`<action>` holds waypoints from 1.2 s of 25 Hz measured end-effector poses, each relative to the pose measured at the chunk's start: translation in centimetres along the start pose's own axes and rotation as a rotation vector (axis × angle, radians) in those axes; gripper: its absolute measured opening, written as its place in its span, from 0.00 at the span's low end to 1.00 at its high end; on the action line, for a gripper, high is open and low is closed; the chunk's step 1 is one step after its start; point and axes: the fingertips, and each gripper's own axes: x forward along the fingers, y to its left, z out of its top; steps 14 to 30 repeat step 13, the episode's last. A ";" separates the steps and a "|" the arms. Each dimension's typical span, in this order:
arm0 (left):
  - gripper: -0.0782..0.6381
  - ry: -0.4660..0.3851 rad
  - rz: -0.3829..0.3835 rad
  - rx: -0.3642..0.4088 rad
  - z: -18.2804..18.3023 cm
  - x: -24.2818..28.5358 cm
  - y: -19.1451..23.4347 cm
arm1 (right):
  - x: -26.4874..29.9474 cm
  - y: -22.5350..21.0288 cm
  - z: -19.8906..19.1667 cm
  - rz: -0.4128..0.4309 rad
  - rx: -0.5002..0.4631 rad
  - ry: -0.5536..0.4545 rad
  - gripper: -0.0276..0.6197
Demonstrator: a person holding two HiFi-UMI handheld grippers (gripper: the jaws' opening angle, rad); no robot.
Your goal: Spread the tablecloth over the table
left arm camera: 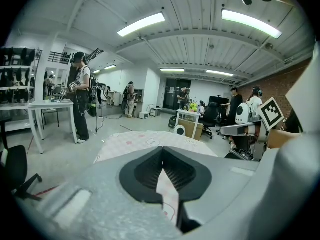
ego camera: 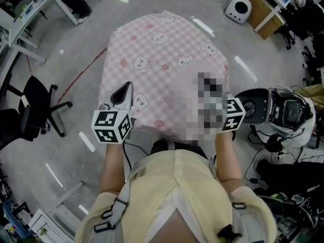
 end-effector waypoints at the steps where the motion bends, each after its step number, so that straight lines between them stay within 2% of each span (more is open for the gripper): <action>1: 0.12 -0.001 -0.004 0.000 0.1 0.1 -0.1 | 0.0 0.1 0.0 0.004 0.002 0.001 0.05; 30: 0.12 -0.028 -0.028 0.007 0.5 0.5 0.7 | 1.2 0.8 -0.7 -0.009 -0.028 0.034 0.05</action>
